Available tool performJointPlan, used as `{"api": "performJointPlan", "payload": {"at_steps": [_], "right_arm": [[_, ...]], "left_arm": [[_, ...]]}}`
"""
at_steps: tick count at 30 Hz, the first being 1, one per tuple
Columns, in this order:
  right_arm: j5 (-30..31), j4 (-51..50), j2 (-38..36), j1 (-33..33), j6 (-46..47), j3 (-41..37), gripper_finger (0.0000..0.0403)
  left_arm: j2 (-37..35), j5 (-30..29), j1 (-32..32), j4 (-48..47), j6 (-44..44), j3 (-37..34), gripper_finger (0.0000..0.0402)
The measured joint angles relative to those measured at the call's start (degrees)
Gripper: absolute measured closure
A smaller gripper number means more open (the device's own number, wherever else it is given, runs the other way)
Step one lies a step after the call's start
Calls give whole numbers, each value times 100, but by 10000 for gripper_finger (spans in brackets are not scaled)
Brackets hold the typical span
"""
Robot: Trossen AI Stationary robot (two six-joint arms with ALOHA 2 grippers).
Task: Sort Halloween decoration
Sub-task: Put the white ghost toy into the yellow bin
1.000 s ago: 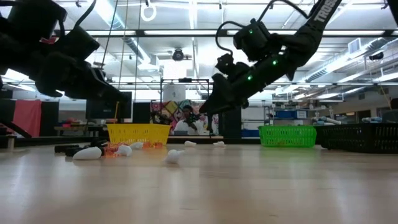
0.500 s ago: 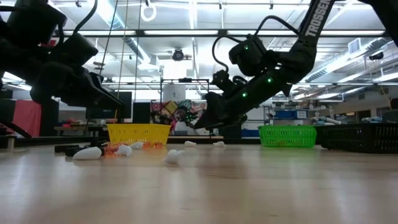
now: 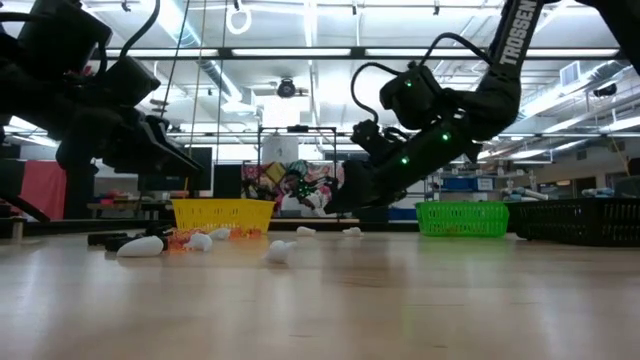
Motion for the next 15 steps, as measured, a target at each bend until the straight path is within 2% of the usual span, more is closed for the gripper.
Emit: {"api": "performJointPlan", "payload": {"at_steps": [15], "right_arm": [[-23,248,0,400,-83,-97,135]], "left_arm": [[0,4,0,133,26,0,320]]}}
